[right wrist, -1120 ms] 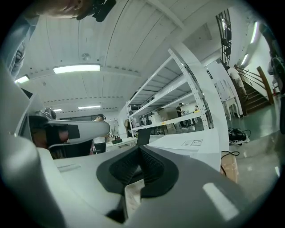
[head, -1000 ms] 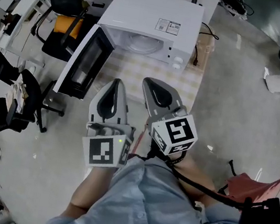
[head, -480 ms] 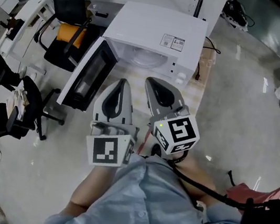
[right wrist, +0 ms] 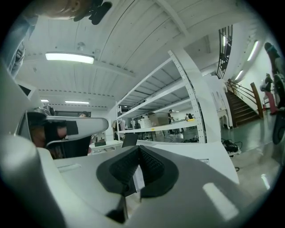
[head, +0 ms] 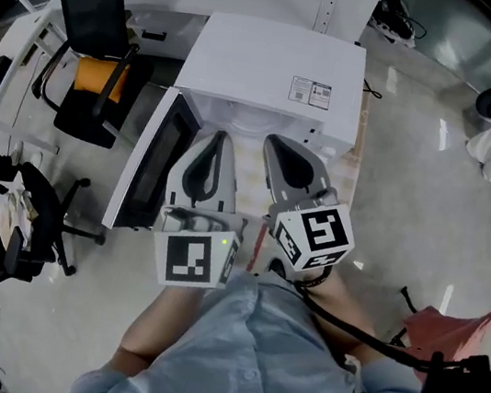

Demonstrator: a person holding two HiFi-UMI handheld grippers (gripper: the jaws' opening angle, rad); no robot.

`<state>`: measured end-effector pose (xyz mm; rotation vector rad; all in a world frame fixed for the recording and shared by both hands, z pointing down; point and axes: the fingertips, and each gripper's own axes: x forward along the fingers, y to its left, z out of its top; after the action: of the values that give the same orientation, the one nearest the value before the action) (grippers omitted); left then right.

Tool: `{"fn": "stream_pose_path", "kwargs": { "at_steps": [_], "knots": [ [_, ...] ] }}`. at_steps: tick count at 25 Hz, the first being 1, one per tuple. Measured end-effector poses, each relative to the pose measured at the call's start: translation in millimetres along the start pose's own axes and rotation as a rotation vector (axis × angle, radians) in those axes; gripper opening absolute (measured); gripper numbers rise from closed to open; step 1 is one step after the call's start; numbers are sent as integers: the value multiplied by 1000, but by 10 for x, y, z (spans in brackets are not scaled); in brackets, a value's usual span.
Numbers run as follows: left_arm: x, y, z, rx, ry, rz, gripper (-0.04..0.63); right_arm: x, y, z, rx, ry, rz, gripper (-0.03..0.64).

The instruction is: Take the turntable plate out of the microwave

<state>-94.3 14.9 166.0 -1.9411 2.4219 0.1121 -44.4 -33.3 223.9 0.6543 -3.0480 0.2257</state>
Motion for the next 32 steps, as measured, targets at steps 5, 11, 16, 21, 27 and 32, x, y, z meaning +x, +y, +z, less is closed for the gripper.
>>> {"fn": "stream_pose_path", "kwargs": {
  "at_steps": [5,11,16,21,27,32],
  "knots": [
    [255,260,-129,-28,31,-98,8,256,-50,-67,9,11,-115,2],
    [483,413,-214,-59,37,-217,8,412,-83,-139,15,19,-250,2],
    [572,519,-317,-76,42,-289,8,491,-68,-196,18,13,-334,2],
    [694,553,-358,-96,48,-324,8,556,-93,-225,23,24,-368,2],
    [770,578,-438,-93,55,-326,8,625,-167,-297,34,23,-375,2],
    [858,631,-534,-68,58,-303,8,763,-262,-393,40,20,-339,2]
  ]
}}
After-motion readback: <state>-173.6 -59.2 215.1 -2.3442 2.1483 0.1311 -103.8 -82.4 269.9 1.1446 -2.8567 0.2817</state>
